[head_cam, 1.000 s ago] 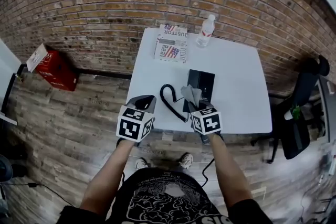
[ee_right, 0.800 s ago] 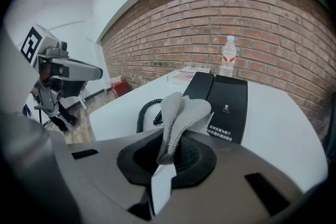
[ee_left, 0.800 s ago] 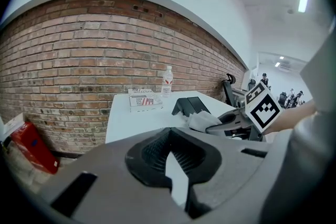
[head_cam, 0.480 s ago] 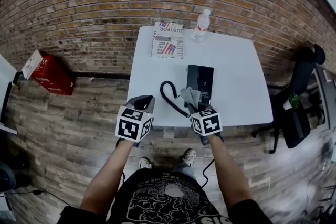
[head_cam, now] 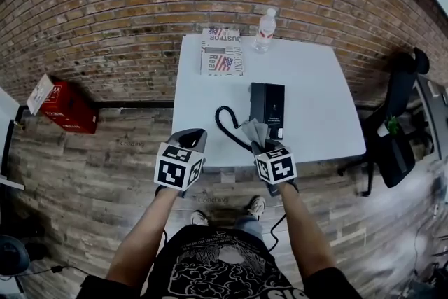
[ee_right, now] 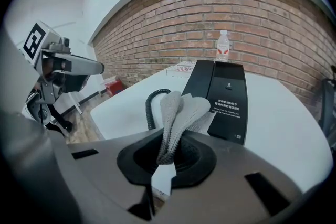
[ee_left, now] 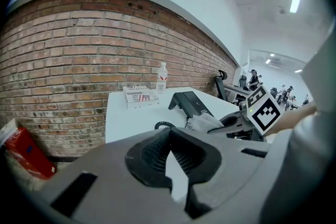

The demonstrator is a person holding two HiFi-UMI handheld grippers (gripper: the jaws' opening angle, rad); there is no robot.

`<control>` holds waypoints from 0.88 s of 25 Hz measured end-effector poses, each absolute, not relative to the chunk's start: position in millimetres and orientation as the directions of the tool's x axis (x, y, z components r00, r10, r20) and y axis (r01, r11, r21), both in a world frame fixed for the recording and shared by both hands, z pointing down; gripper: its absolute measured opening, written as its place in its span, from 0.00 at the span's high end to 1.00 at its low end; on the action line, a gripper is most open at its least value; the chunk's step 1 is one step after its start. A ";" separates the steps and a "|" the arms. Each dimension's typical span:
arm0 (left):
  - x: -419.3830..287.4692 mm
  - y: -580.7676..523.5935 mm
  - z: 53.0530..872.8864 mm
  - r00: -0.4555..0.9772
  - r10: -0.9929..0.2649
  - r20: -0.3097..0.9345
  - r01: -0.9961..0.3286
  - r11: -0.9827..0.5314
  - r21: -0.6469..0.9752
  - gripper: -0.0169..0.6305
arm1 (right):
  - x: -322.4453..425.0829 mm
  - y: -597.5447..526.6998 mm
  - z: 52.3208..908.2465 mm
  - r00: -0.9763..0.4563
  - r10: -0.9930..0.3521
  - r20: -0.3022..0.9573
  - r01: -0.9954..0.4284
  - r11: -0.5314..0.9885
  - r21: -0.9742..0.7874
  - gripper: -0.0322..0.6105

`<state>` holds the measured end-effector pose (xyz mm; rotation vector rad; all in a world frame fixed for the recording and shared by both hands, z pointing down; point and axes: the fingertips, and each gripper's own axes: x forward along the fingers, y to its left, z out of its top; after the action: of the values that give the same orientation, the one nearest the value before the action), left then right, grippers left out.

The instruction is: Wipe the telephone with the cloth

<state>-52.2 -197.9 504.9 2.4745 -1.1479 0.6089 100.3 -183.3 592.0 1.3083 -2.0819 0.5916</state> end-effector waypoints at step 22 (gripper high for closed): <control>-33.8 -220.8 502.3 0.547 -0.648 0.530 -0.806 -0.580 0.123 0.96 | 153.7 -242.3 485.2 -0.342 -0.766 0.544 -0.914 0.405 -0.005 0.93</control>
<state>-33.8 -220.8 502.3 2.4343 -1.1932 0.6223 153.7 -242.3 485.2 1.4328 -2.2044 0.4304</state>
